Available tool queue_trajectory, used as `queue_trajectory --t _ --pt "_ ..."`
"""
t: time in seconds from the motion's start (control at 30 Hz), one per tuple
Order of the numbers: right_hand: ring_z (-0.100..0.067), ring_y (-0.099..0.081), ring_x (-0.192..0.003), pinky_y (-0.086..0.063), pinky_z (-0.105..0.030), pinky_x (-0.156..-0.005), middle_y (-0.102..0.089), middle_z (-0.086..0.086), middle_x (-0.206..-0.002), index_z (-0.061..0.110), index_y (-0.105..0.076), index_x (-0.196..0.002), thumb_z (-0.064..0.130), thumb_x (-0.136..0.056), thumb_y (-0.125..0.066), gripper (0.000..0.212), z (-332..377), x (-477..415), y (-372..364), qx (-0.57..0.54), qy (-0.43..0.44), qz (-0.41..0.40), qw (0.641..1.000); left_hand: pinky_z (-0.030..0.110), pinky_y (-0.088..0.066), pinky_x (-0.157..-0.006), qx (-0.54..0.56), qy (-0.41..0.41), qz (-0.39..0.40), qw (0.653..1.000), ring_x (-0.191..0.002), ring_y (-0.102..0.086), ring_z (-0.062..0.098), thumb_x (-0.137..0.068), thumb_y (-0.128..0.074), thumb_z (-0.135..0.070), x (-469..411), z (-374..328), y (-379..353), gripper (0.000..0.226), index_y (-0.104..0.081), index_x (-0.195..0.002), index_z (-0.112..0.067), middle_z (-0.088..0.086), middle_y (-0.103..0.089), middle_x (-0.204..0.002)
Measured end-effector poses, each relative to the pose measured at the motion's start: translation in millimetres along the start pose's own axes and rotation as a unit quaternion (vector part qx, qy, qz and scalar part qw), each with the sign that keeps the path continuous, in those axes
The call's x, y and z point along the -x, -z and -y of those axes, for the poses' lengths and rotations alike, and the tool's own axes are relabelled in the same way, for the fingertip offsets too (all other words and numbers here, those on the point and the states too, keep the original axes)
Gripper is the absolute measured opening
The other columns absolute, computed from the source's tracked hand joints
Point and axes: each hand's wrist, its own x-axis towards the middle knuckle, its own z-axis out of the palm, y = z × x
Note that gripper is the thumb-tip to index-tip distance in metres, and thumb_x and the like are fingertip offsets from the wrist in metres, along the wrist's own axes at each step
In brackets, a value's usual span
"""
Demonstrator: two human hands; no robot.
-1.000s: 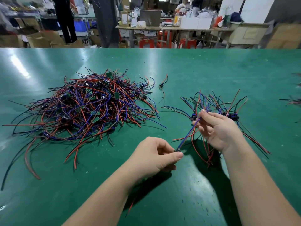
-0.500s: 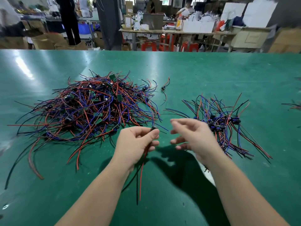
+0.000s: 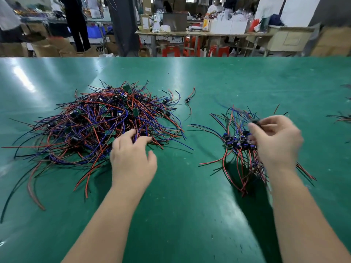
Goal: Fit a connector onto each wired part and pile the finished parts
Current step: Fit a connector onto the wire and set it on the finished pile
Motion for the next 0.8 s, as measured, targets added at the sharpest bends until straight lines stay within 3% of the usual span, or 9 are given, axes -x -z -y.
queue_trajectory --t 0.07,0.17,0.27,0.37,0.47,0.57,0.67,0.73,0.8 --pt "-0.023 -0.067 -0.071 -0.049 -0.027 -0.069 -0.070 -0.009 -0.079 0.017 -0.063 -0.083 0.014 -0.077 -0.076 0.015 -15 -16 15 0.141 -0.003 -0.037 0.989 0.043 -0.031 -0.102 -0.062 0.056 0.045 0.995 -0.124 -0.038 0.031 -0.086 -0.058 -0.018 -4 9 3 0.036 -0.061 -0.122 -0.027 0.007 -0.048 -0.135" --pt "-0.030 -0.063 -0.093 -0.046 -0.032 -0.082 -0.072 -0.013 -0.097 0.013 -0.071 -0.095 0.011 -0.079 -0.068 0.017 -34 -24 22 0.302 -0.079 0.039 0.949 0.040 -0.038 -0.091 -0.090 0.062 0.074 0.991 -0.108 -0.052 0.028 -0.088 -0.055 -0.012 -10 17 1 0.038 -0.062 -0.121 -0.030 0.004 -0.061 -0.116" --pt "-0.033 -0.056 -0.103 -0.036 -0.039 -0.091 -0.069 -0.008 -0.105 0.021 -0.071 -0.102 0.019 -0.083 -0.063 0.021 -30 -18 18 0.346 -0.115 0.055 0.930 0.038 -0.047 -0.085 -0.007 0.069 0.053 0.996 -0.095 -0.060 0.027 -0.086 -0.063 -0.012 -10 21 3 0.026 -0.066 -0.109 -0.023 0.003 -0.068 -0.103" --pt "-0.031 -0.054 -0.099 -0.030 -0.038 -0.087 -0.066 -0.008 -0.103 0.024 -0.069 -0.104 0.020 -0.083 -0.059 0.024 -18 -11 10 0.353 -0.071 0.037 0.932 0.030 -0.047 -0.074 0.065 0.080 0.044 0.994 -0.079 -0.061 0.021 -0.082 -0.072 -0.012 -10 22 3 0.023 -0.063 -0.102 -0.019 0.000 -0.066 -0.089" --pt "-0.024 -0.058 -0.084 -0.043 -0.036 -0.085 -0.069 -0.005 -0.091 0.021 -0.072 -0.094 0.012 -0.081 -0.058 0.021 -4 3 2 0.252 -0.001 0.034 0.967 0.017 -0.045 -0.069 0.170 0.059 0.029 0.983 -0.070 -0.062 0.007 -0.079 -0.075 -0.011 -11 12 4 0.023 -0.062 -0.092 -0.024 -0.012 -0.064 -0.079" --pt "-0.013 -0.064 -0.068 -0.051 -0.028 -0.069 -0.071 -0.002 -0.077 0.022 -0.071 -0.079 0.006 -0.083 -0.062 0.019 15 25 -14 0.055 -0.029 0.151 0.987 0.011 -0.048 -0.069 0.396 0.047 0.039 0.916 -0.069 -0.064 0.002 -0.076 -0.077 -0.003 -7 -9 9 0.029 -0.064 -0.087 -0.027 -0.008 -0.069 -0.077" --pt "-0.010 -0.061 -0.057 -0.046 -0.017 -0.054 -0.071 -0.007 -0.080 0.014 -0.071 -0.085 0.016 -0.085 -0.067 0.005 29 51 -33 -0.140 -0.152 0.350 0.914 0.012 -0.050 -0.069 0.556 0.055 0.121 0.821 -0.072 -0.065 0.000 -0.072 -0.075 0.002 3 -26 10 0.031 -0.065 -0.093 -0.019 -0.004 -0.072 -0.073" --pt "-0.009 -0.058 -0.055 -0.043 -0.014 -0.050 -0.070 -0.004 -0.077 0.011 -0.072 -0.088 0.027 -0.077 -0.065 0.021 30 60 -41 -0.228 -0.196 0.406 0.863 0.016 -0.052 -0.066 0.605 0.068 0.184 0.771 -0.071 -0.065 0.002 -0.067 -0.073 -0.006 11 -35 8 0.031 -0.063 -0.095 -0.016 -0.002 -0.072 -0.073" --pt "-0.007 -0.056 -0.055 -0.040 -0.014 -0.049 -0.068 -0.001 -0.071 0.011 -0.075 -0.081 0.027 -0.072 -0.065 0.021 31 63 -44 -0.290 -0.214 0.414 0.836 0.020 -0.053 -0.059 0.625 0.084 0.225 0.743 -0.067 -0.064 0.004 -0.062 -0.072 -0.011 18 -41 6 0.032 -0.062 -0.093 -0.014 -0.001 -0.070 -0.072"
